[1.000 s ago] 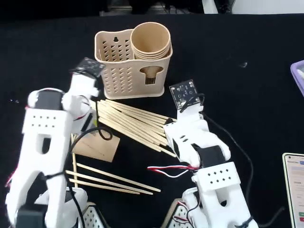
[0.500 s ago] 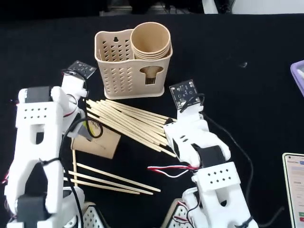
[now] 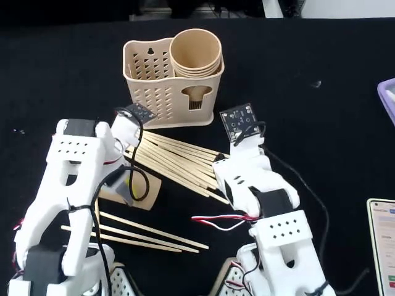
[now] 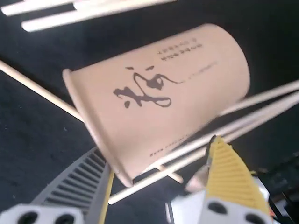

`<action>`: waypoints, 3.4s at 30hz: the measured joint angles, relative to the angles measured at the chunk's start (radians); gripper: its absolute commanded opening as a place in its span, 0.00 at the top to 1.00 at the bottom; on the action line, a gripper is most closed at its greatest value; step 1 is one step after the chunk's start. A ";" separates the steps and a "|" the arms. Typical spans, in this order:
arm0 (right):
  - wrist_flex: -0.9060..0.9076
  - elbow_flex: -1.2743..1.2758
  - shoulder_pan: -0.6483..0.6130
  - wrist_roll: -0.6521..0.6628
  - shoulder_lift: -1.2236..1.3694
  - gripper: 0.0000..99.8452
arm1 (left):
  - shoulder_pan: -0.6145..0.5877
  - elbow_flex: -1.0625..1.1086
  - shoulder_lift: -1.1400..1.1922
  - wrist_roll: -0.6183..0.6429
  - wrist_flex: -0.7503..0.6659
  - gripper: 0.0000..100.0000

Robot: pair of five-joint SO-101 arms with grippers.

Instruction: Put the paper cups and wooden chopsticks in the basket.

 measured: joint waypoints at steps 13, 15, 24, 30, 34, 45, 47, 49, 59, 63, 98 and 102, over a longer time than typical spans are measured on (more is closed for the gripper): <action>0.000 0.000 0.000 0.000 0.000 0.81 | 0.003 -0.244 0.000 0.000 0.249 0.88; 0.000 0.000 0.000 0.000 0.000 0.81 | 0.003 -0.245 0.000 0.000 0.249 0.88; 0.000 0.000 0.000 0.000 0.000 0.81 | 0.104 -0.184 0.000 0.043 0.233 0.88; 0.000 0.000 0.000 0.000 0.000 0.81 | 0.230 -0.183 0.000 0.163 0.215 0.92; 0.000 0.000 0.000 0.000 0.000 0.81 | 0.279 -0.184 0.000 0.187 0.236 0.97; -0.025 0.000 0.138 -0.032 -0.021 0.81 | 0.284 -0.272 -0.049 0.192 0.252 0.97; -0.038 0.000 0.195 -0.074 -0.038 0.81 | 0.284 -0.285 -0.104 0.192 0.252 0.97; -0.046 0.000 0.235 -0.106 -0.044 0.81 | 0.284 -0.305 -0.169 0.192 0.252 0.97; -0.138 0.060 0.295 -0.161 -0.044 0.81 | 0.308 -0.571 -0.545 0.193 0.189 0.97; -0.160 0.066 0.292 -0.161 -0.044 0.81 | 0.310 -0.635 -0.539 0.281 0.077 0.97; -0.164 0.066 0.292 -0.163 -0.044 0.81 | 0.382 -1.544 0.568 0.144 0.258 0.97; -0.164 0.066 0.292 -0.163 -0.044 0.81 | 0.381 -1.579 0.608 0.144 0.258 0.97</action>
